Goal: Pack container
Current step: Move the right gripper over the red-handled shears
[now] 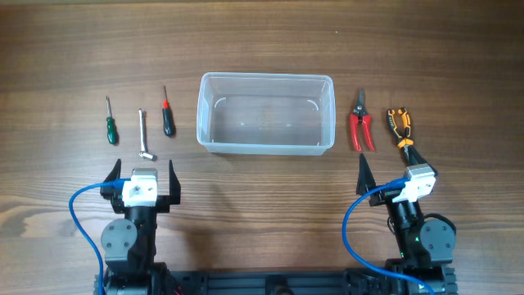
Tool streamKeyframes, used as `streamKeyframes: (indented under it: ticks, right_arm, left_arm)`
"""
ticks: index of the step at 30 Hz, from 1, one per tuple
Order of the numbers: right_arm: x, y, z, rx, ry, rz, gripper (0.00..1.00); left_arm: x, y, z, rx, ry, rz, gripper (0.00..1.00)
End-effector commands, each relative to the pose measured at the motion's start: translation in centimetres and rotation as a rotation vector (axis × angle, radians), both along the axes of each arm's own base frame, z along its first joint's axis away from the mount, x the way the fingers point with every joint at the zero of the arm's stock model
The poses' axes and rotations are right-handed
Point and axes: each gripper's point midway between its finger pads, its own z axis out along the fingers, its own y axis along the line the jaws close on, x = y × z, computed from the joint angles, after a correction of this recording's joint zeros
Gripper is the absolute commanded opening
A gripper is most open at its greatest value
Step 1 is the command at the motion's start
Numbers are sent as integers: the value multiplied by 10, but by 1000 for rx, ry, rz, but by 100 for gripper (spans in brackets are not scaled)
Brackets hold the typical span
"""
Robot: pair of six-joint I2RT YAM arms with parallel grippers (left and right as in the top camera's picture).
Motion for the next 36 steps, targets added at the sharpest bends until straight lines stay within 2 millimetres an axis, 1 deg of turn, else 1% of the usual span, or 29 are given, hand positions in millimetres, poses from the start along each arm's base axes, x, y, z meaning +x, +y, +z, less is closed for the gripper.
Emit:
streamKeyframes:
  ticks: [1,17,19,22,24,27,28,30,31,33,34,35,36]
  right_arm:
    - [0,0,1,-4,-8,4,100]
    - [0,0,2,-2,-8,1,100]
    - [-1,6,3,7,-11,35,100]
    - [-3,10,7,77,-10,63,100]
    - [-4,8,24,72,-54,52,100]
    - [-4,-13,56,76,-107,-72,100]
    - [-4,-17,66,56,-114,-96,100]
    - [3,-18,90,-27,-103,-107,100]
    - [8,-18,99,-52,-83,-108,99]
    - [31,-20,122,-87,26,-118,100]
    - [46,-22,131,-96,102,-132,100]
    - [68,-22,140,-132,200,-125,100]
    - [80,-21,143,-154,255,-116,100]
  left_arm:
    - [0,-1,-5,16,5,-13,100]
    - [0,-1,-5,16,5,-13,100]
    - [0,-1,-5,16,5,-13,100]
    - [0,-1,-5,16,5,-13,100]
    - [0,-1,-5,16,5,-13,100]
    - [0,-1,-5,16,5,-13,100]
    - [0,-1,-5,16,5,-13,100]
    - [0,-1,-5,16,5,-13,100]
    - [0,-1,-5,16,5,-13,100]
    - [0,-1,-5,16,5,-13,100]
    - [0,-1,-5,16,5,-13,100]
    - [0,-1,-5,16,5,-13,100]
    - [0,-1,-5,16,5,-13,100]
